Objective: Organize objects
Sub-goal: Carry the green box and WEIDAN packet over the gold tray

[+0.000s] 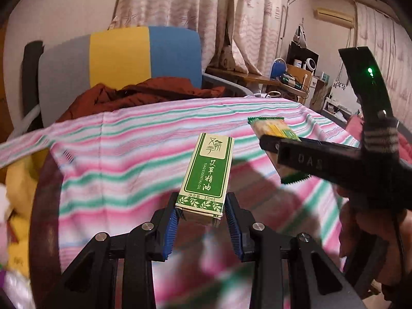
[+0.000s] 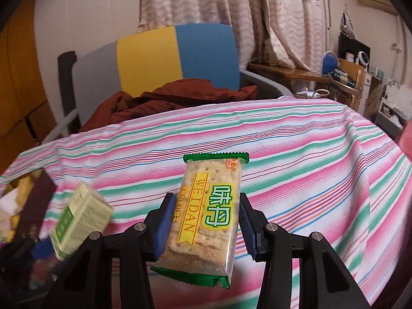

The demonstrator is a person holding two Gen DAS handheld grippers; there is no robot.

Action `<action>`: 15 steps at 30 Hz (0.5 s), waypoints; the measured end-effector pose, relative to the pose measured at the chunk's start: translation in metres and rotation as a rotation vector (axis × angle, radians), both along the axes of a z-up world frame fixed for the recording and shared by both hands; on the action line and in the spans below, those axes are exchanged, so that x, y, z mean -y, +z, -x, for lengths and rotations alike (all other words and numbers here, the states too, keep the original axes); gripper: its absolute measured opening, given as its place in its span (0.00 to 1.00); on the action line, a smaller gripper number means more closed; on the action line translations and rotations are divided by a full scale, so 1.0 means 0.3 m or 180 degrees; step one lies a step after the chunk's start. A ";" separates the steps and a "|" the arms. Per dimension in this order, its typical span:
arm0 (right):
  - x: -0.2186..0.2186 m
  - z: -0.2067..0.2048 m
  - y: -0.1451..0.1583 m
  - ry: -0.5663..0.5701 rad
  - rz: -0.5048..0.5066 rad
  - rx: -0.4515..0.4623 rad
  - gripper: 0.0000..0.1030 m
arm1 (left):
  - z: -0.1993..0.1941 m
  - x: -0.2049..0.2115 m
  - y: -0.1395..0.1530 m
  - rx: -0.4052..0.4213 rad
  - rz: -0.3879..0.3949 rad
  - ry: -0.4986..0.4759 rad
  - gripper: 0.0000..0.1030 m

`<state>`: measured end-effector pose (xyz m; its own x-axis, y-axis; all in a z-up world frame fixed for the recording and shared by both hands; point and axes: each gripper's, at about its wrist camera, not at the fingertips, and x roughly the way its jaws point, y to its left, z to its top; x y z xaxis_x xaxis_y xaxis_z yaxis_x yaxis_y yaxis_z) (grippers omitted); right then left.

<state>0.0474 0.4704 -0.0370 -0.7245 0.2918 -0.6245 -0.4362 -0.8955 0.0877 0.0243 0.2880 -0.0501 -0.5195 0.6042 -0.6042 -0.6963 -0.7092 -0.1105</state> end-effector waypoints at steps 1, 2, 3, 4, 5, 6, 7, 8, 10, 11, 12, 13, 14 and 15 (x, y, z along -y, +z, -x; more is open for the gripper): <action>0.015 -0.007 0.006 0.0034 0.0026 -0.0015 0.47 | -0.013 0.026 0.005 0.0031 -0.0037 0.0009 0.34; 0.033 -0.012 0.010 0.0068 0.0042 -0.0027 0.47 | -0.028 0.057 0.015 0.0054 -0.0089 0.0032 0.34; 0.051 -0.017 0.014 0.0104 0.0056 -0.0037 0.47 | -0.040 0.085 0.025 0.0069 -0.0138 0.0053 0.34; 0.077 -0.020 0.019 0.0157 0.0069 -0.0044 0.47 | -0.049 0.105 0.034 0.0078 -0.0171 0.0065 0.34; 0.096 -0.021 0.022 0.0199 0.0080 -0.0047 0.47 | -0.063 0.136 0.048 0.0077 -0.0219 0.0081 0.34; 0.125 -0.022 0.026 0.0264 0.0095 -0.0053 0.47 | -0.074 0.164 0.061 0.0065 -0.0251 0.0100 0.34; 0.149 -0.021 0.028 0.0316 0.0102 -0.0056 0.47 | -0.079 0.185 0.069 0.0058 -0.0270 0.0112 0.34; 0.171 -0.022 0.033 0.0362 0.0106 -0.0062 0.47 | -0.091 0.218 0.081 0.0038 -0.0294 0.0132 0.34; 0.225 -0.023 0.039 0.0476 0.0139 -0.0075 0.47 | -0.109 0.268 0.099 -0.0006 -0.0312 0.0170 0.34; 0.249 -0.025 0.041 0.0528 0.0161 -0.0085 0.47 | -0.116 0.298 0.109 -0.0035 -0.0311 0.0197 0.34; 0.279 -0.026 0.045 0.0601 0.0182 -0.0094 0.47 | -0.122 0.327 0.116 -0.0052 -0.0310 0.0228 0.34; 0.306 -0.027 0.047 0.0651 0.0188 -0.0100 0.47 | -0.126 0.355 0.121 -0.0057 -0.0316 0.0264 0.34; 0.328 -0.028 0.048 0.0697 0.0197 -0.0108 0.47 | -0.130 0.387 0.125 -0.0059 -0.0326 0.0309 0.34; 0.353 -0.030 0.049 0.0742 0.0212 -0.0113 0.47 | -0.129 0.411 0.130 -0.0056 -0.0329 0.0348 0.34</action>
<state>0.0562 0.3645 -0.0222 -0.7893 0.0731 -0.6096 -0.2139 -0.9634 0.1616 0.0630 0.1646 -0.0113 -0.5956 0.6019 -0.5319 -0.6179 -0.7664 -0.1754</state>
